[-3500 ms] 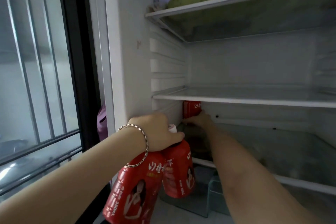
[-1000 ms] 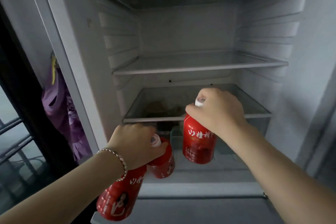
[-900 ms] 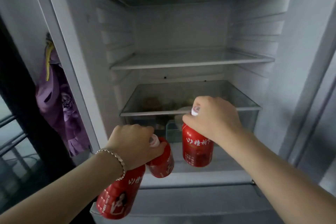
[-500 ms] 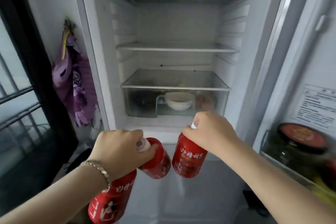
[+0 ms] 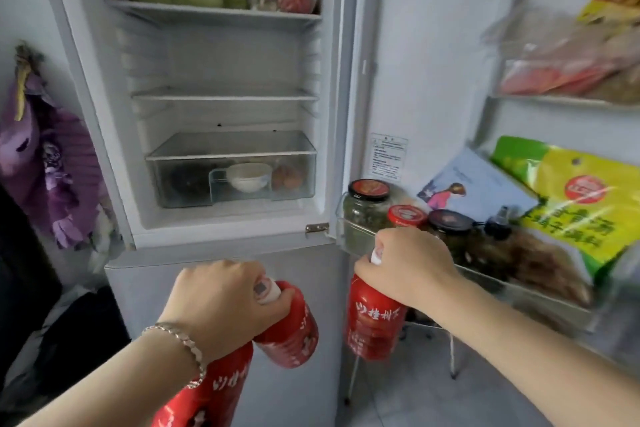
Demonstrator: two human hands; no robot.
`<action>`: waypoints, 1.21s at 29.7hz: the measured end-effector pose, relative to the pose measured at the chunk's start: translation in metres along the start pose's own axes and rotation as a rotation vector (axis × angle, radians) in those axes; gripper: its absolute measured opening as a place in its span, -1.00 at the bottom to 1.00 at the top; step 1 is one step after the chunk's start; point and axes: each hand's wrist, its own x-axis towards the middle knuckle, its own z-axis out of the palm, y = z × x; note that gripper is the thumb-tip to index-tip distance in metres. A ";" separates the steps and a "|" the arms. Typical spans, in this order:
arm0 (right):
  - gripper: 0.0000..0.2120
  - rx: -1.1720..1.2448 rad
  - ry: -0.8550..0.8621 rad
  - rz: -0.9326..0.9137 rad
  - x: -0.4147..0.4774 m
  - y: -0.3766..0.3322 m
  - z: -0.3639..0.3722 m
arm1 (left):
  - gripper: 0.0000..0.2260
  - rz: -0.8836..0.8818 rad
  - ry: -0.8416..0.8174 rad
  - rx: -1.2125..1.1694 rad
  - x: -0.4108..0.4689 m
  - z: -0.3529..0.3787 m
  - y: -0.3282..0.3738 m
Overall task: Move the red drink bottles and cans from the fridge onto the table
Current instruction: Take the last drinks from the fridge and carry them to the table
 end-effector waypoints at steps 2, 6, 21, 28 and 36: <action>-0.70 -0.019 -0.019 0.102 -0.021 0.021 -0.010 | -0.55 0.089 -0.001 -0.023 -0.005 -0.003 0.023; -0.77 0.098 -0.048 0.250 -0.069 0.071 -0.023 | -0.55 0.229 0.046 -0.050 -0.011 -0.009 0.072; -0.75 0.199 0.116 0.383 -0.130 0.315 -0.096 | -0.52 0.280 0.119 -0.078 -0.028 -0.020 0.276; -0.78 0.308 0.027 0.226 -0.088 0.364 -0.102 | -0.54 0.128 0.126 -0.055 -0.032 -0.018 0.325; -0.80 0.133 0.002 -0.003 -0.101 0.364 -0.113 | -0.59 0.021 0.092 -0.010 -0.067 -0.020 0.331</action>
